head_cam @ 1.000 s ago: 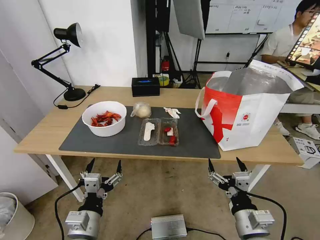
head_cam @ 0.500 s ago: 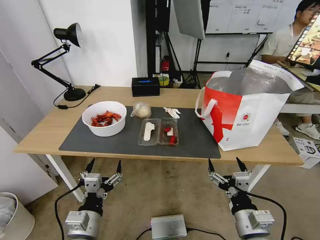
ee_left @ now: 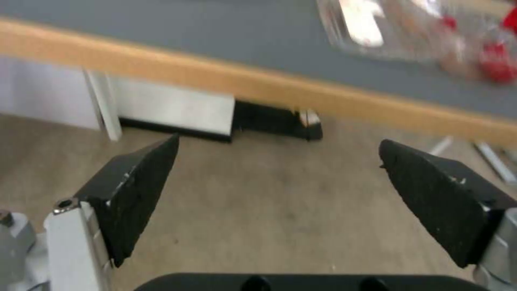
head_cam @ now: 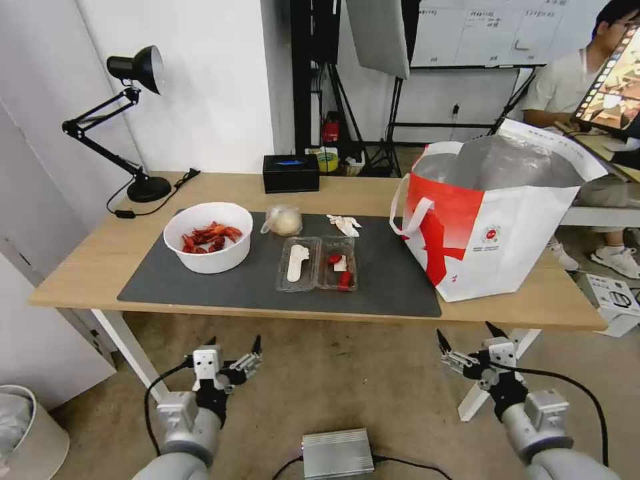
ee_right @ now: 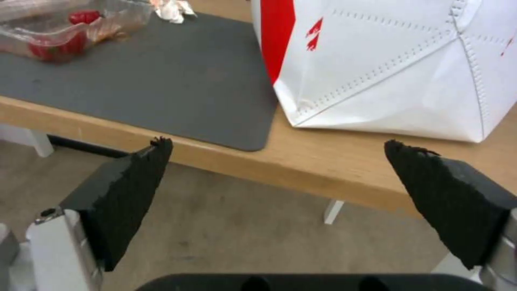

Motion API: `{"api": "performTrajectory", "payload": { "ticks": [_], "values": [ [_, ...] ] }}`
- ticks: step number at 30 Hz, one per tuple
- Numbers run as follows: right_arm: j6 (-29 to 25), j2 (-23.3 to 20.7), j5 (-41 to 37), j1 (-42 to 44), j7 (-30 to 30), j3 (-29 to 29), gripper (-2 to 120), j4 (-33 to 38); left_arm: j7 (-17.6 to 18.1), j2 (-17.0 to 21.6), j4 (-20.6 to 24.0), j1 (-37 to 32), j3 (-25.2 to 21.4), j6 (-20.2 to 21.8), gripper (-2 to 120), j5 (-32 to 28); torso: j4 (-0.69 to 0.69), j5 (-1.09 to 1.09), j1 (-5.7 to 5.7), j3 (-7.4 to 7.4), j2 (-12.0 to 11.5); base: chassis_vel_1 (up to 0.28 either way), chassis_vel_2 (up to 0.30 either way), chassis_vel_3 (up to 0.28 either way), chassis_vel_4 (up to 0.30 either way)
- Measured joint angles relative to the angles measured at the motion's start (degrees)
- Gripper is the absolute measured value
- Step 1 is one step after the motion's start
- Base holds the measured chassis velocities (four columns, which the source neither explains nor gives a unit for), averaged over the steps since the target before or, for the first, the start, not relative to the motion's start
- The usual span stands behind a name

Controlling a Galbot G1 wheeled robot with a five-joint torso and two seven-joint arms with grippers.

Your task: Pick up the trash from the table and place it into the takeout bag.

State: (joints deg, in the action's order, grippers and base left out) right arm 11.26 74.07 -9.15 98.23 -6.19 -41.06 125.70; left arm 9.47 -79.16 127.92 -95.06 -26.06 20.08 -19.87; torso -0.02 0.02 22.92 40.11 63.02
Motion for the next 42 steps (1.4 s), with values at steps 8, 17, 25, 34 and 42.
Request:
{"api": "performTrajectory", "payload": {
  "ticks": [8, 17, 25, 34, 42],
  "values": [
    [-1.3, -0.2, -0.2, 0.0, 0.0, -0.1, 100, -0.2, 0.0, 0.0, 1.6, -0.3, -0.5, -1.0, 100, -0.6, 0.02, -0.02, 0.0, 0.0, 0.0, 0.0, 0.0, 0.0, 0.0],
    [-2.7, 0.0, -1.1, 0.1, -0.1, 0.1, 100, -0.3, 0.0, -0.3, 2.5, -1.0, -0.5, -1.2, 100, -1.4, 0.02, -0.02, 0.0, 0.0, 0.0, 0.0, 0.0, 0.0, 0.0],
    [-4.1, -0.1, -2.1, 0.1, -0.9, 0.3, 100, -0.3, 1.3, -0.3, 2.6, 0.7, 0.4, -1.1, 100, -9.4, 0.02, -0.02, 0.0, 0.0, 0.0, 0.0, 0.0, 0.0, 0.0],
    [-4.3, -0.2, -2.5, -0.9, -0.5, 1.5, 100, -0.9, 6.7, -0.7, 2.4, 4.9, 1.6, -0.1, 100, -29.8, 0.02, -0.01, 0.0, -0.01, 0.0, 0.0, 0.0, 0.0, 0.0],
    [-4.3, -0.2, -2.6, -1.2, -0.3, 2.1, 100, -1.1, 11.0, -2.0, 2.8, 7.0, 3.4, 0.5, 100, -46.5, 0.01, -0.02, 0.0, 0.0, 0.0, 0.0, 0.0, 0.0, 0.0]
  ]
}}
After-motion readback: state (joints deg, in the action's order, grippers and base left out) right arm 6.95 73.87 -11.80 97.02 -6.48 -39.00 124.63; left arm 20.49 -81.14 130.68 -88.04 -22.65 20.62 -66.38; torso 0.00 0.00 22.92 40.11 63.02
